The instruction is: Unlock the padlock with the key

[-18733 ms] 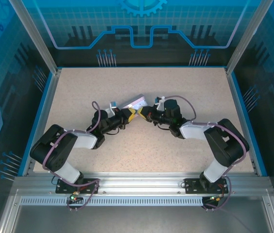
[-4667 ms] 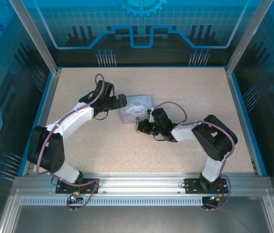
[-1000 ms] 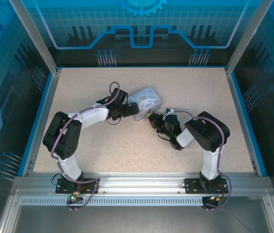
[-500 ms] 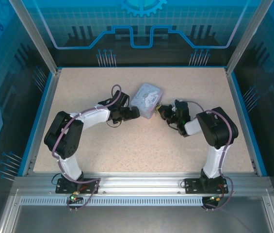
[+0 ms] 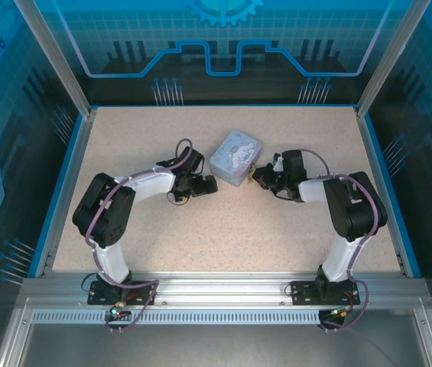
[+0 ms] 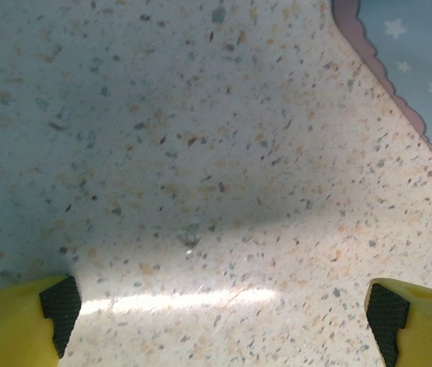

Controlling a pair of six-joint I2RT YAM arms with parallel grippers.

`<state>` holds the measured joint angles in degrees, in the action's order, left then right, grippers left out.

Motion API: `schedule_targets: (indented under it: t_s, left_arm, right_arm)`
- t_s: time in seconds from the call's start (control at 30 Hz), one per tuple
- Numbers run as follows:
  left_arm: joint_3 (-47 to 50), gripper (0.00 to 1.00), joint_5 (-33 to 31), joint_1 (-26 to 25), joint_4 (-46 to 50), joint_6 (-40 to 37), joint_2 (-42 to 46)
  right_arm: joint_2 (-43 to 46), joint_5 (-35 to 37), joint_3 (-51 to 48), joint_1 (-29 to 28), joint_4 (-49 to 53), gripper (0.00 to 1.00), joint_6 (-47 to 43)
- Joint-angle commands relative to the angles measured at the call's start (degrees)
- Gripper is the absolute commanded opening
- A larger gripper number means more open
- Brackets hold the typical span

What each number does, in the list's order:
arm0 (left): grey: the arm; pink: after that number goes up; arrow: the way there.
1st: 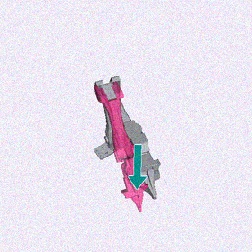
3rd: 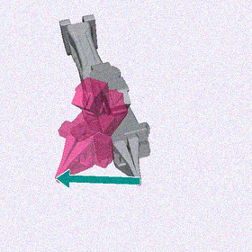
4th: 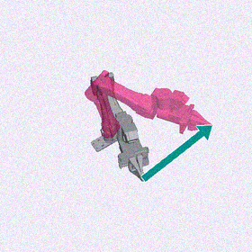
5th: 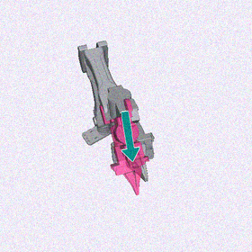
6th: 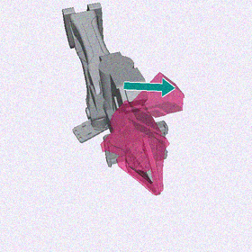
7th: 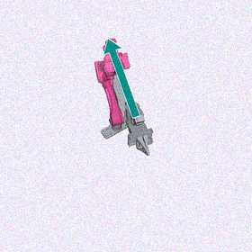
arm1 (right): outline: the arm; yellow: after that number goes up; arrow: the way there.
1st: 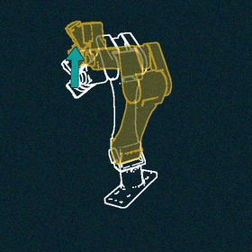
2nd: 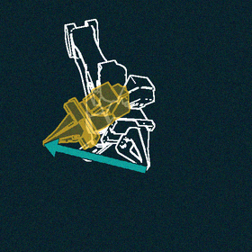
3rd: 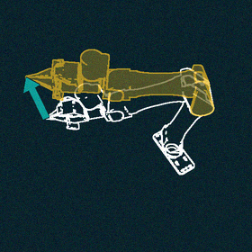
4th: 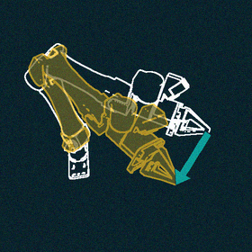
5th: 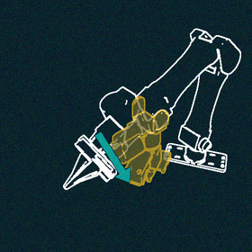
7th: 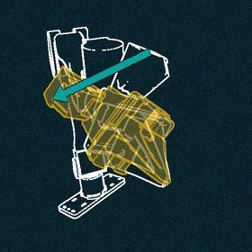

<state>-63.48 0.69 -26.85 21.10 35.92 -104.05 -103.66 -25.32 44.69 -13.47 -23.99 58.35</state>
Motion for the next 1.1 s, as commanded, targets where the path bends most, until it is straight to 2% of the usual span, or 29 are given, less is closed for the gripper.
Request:
schedule_targets:
  t_s: [0.0,0.17,0.37,0.7,1.07]
  left_arm:
    - [-0.52,0.99,-0.69,0.05,3.03,0.24,4.41]
    - [-2.4,0.99,0.27,-0.35,2.91,0.61,7.1]
    - [-9.05,0.99,1.38,-1.57,4.42,-0.02,4.85]
    - [-17.5,0.99,-3.86,-3.79,6.82,-2.14,-3.7]
    - [-20.25,0.99,-9.08,-6.02,9.61,-4.71,-8.18]
  right_arm:
    - [3.15,-2.45,-2.57,0.55,1.58,0.0,-1.83]
    - [4.74,-2.25,-4.16,0.54,2.13,0.0,-2.94]
    - [4.72,-2.7,-4.84,0.55,3.14,0.0,-4.33]
    - [4.43,-3.72,-7.55,1.02,-1.42,0.0,-5.0]
    - [7.02,-3.64,-7.94,2.38,-1.86,0.0,-4.66]
